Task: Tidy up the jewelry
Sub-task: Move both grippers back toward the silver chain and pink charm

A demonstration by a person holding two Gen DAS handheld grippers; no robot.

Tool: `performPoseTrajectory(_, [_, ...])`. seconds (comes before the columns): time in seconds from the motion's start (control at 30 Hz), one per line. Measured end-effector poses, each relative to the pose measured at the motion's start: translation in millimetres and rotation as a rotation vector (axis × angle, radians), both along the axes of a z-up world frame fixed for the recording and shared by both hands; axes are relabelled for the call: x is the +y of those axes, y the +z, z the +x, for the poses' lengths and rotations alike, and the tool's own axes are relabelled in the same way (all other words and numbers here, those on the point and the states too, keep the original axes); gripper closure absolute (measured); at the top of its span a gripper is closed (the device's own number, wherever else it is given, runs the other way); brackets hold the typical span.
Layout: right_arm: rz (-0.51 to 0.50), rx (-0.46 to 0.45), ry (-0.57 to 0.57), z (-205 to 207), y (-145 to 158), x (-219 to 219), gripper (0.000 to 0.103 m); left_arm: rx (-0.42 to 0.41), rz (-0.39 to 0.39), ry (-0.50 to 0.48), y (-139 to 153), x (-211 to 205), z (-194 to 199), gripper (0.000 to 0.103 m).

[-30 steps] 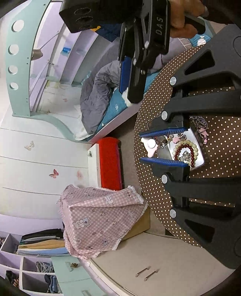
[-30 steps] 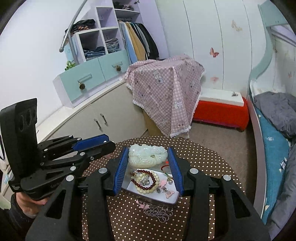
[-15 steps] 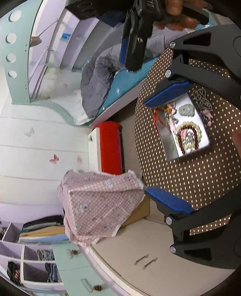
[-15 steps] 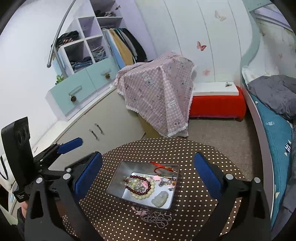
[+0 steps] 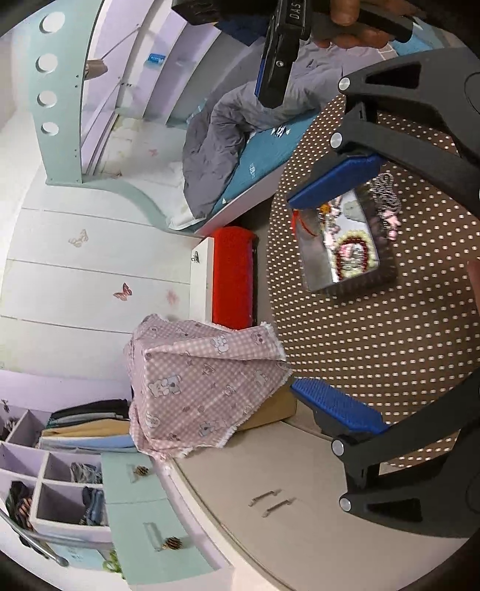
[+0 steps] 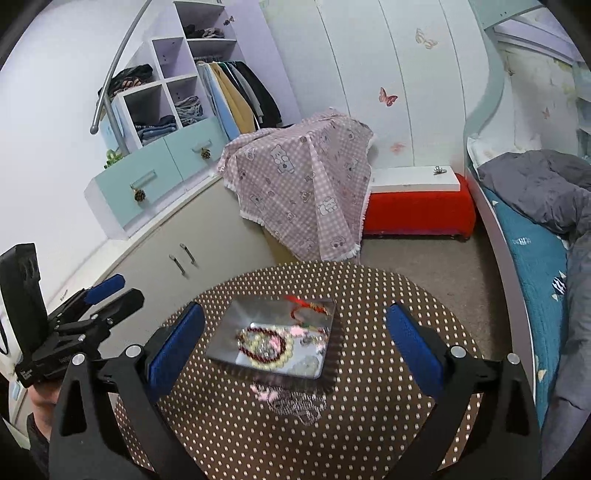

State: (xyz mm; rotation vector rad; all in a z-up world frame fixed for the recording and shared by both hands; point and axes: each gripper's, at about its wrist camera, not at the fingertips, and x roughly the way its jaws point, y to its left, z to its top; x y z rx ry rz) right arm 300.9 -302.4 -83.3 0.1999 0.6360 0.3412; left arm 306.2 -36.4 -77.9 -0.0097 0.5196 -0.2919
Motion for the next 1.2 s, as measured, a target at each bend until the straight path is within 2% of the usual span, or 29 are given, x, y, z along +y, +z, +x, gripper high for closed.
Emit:
performPoseTrajectory(0.4, [-0.064, 0.101, 0.033, -35.2, -48.5, 14.1, 0.008, 0.120, -0.004, 0.019, -54.8, 14.3, -26.6, 0.012])
performPoseTrajectory(0.67, [-0.094, 0.142, 0.038, -44.6, -71.7, 25.0, 0.008, 0.157, -0.005, 0.037, -71.7, 19.8, -37.3, 0.012])
performPoseTrajectory(0.97, [-0.153, 0.184, 0.054, -33.8, -97.6, 40.8, 0.008, 0.207, 0.020, 0.018, -91.9, 8.8, -40.4, 0.012])
performPoseTrajectory(1.03, [-0.166, 0.198, 0.065, -28.6, -105.2, 42.7, 0.010, 0.216, 0.020, 0.015, -94.4, 7.8, -39.0, 0.012])
performPoseTrajectory(1.2, [-0.207, 0.224, 0.090, -13.6, -119.7, 49.9, 0.023, 0.236, 0.034, 0.003, -99.4, 0.4, -37.8, 0.012])
